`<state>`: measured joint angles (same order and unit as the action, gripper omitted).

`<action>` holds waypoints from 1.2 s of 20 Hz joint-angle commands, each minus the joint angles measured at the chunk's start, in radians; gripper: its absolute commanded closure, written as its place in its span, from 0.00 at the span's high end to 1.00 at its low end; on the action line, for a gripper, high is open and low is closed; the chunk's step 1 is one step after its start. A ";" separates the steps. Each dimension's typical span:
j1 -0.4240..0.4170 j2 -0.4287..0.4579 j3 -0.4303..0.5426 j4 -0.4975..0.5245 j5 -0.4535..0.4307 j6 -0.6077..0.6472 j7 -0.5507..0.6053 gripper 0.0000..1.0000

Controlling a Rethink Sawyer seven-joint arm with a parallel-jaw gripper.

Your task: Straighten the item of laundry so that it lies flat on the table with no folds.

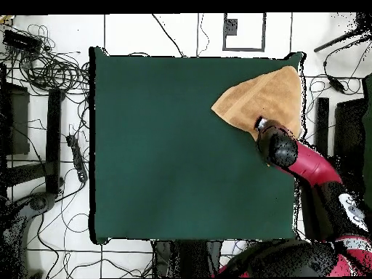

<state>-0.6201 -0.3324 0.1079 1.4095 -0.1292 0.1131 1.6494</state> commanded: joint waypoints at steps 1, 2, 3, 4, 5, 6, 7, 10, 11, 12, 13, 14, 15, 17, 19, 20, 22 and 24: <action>0.036 -0.019 0.070 0.304 -0.047 -0.161 0.261 1.00; 0.035 -0.019 0.070 0.308 -0.046 -0.166 0.257 1.00; 0.032 -0.018 0.071 0.312 -0.045 -0.173 0.251 1.00; 0.032 -0.019 0.070 0.317 -0.044 -0.182 0.246 1.00; 0.033 -0.021 0.067 0.323 -0.044 -0.194 0.243 1.00; 0.037 -0.025 0.061 0.332 -0.046 -0.209 0.239 1.00; 0.034 -0.026 0.062 0.342 -0.046 -0.226 0.238 1.00; 0.041 -0.023 0.049 0.360 -0.048 -0.253 0.224 1.00; 0.039 -0.020 0.051 0.361 -0.044 -0.252 0.220 1.00; 0.040 -0.018 0.050 0.360 -0.043 -0.250 0.212 1.00; 0.041 -0.016 0.048 0.359 -0.043 -0.247 0.204 1.00; 0.045 -0.017 0.045 0.361 -0.038 -0.243 0.199 1.00; 0.048 -0.021 0.042 0.366 -0.030 -0.238 0.201 1.00; 0.058 -0.031 0.033 0.385 -0.020 -0.253 0.214 1.00; 0.059 -0.042 0.031 0.408 -0.014 -0.265 0.229 1.00; 0.055 -0.046 0.033 0.418 -0.015 -0.269 0.232 1.00; 0.050 -0.056 0.035 0.436 -0.013 -0.268 0.237 1.00; 0.059 -0.071 0.024 0.452 -0.006 -0.266 0.240 1.00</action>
<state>-0.6068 -0.4093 0.0973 1.7067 -0.1321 -0.1202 1.6494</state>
